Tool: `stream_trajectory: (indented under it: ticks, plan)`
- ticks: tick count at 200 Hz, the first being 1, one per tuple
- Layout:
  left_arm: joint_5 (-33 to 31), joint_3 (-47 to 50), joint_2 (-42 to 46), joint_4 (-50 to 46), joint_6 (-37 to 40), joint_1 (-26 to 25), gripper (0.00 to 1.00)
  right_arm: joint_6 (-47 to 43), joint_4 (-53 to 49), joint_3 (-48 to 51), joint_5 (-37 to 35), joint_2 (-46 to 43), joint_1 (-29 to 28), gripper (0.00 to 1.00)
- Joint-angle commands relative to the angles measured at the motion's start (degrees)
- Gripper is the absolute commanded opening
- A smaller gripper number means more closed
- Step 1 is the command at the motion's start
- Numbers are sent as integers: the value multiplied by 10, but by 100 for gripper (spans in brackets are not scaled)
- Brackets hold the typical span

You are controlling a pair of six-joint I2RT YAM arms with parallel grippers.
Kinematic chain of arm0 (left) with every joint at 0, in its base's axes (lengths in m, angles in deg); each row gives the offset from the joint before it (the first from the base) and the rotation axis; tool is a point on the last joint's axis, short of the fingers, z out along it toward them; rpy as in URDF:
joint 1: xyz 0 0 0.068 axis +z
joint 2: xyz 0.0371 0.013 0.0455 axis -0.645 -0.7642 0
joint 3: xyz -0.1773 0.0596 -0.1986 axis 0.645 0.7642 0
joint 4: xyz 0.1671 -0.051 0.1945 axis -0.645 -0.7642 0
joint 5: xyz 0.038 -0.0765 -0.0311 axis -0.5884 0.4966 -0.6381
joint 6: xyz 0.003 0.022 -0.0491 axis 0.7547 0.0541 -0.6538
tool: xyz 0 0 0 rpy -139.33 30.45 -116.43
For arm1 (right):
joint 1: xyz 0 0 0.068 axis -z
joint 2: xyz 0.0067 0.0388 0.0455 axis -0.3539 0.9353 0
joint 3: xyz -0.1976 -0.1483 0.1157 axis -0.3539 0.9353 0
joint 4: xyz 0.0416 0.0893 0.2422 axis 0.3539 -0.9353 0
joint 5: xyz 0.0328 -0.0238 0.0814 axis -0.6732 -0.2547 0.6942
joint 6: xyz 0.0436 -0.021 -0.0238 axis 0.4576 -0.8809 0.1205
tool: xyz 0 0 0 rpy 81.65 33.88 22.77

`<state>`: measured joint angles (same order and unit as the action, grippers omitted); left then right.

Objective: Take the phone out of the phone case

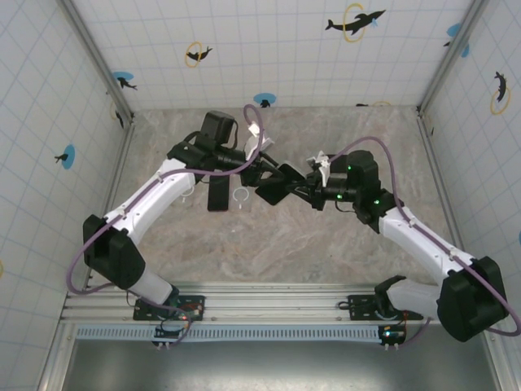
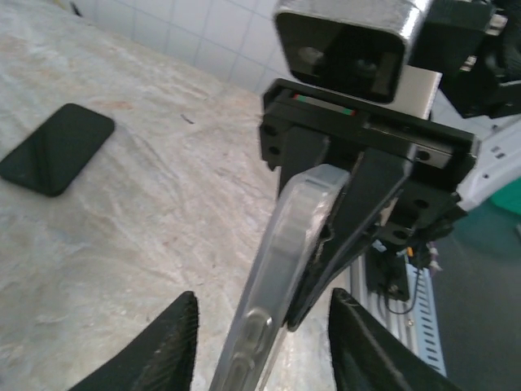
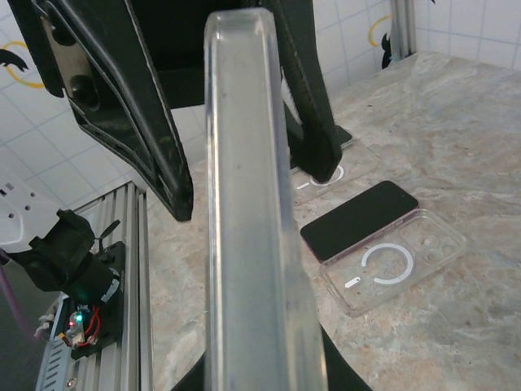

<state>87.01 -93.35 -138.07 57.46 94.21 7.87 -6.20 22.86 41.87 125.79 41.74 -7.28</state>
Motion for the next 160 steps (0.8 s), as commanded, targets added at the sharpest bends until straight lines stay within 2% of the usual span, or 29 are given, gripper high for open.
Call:
stream_trajectory:
  ticks: [1, 36, 51, 82, 103, 116, 135, 160]
  plan:
    - [66, -29, -18, -16, 31, 0, 38, -10, 18, -42, 41, 6, 2, 7]
    - [93, -73, -45, -85, 76, 0, 33, -11, 14, -52, 64, 17, 2, 7]
    - [118, -88, -57, -99, 87, 0, 24, -12, 11, -55, 76, 24, 3, 7]
    - [125, -129, -89, -183, 143, 0, 22, -13, 5, -67, 98, 36, 5, 7]
    - [129, -160, -107, -241, 183, 0, 17, -10, 8, -67, 110, 41, 8, 7]
    - [124, -162, -109, -248, 188, 0, 16, -5, 14, -67, 114, 45, 8, 7]
    - [134, -161, -108, -245, 189, 0, 8, -4, 16, -65, 116, 49, 8, 7]
    - [128, -160, -107, -237, 183, 0, 6, -2, 17, -63, 117, 51, 8, 7]
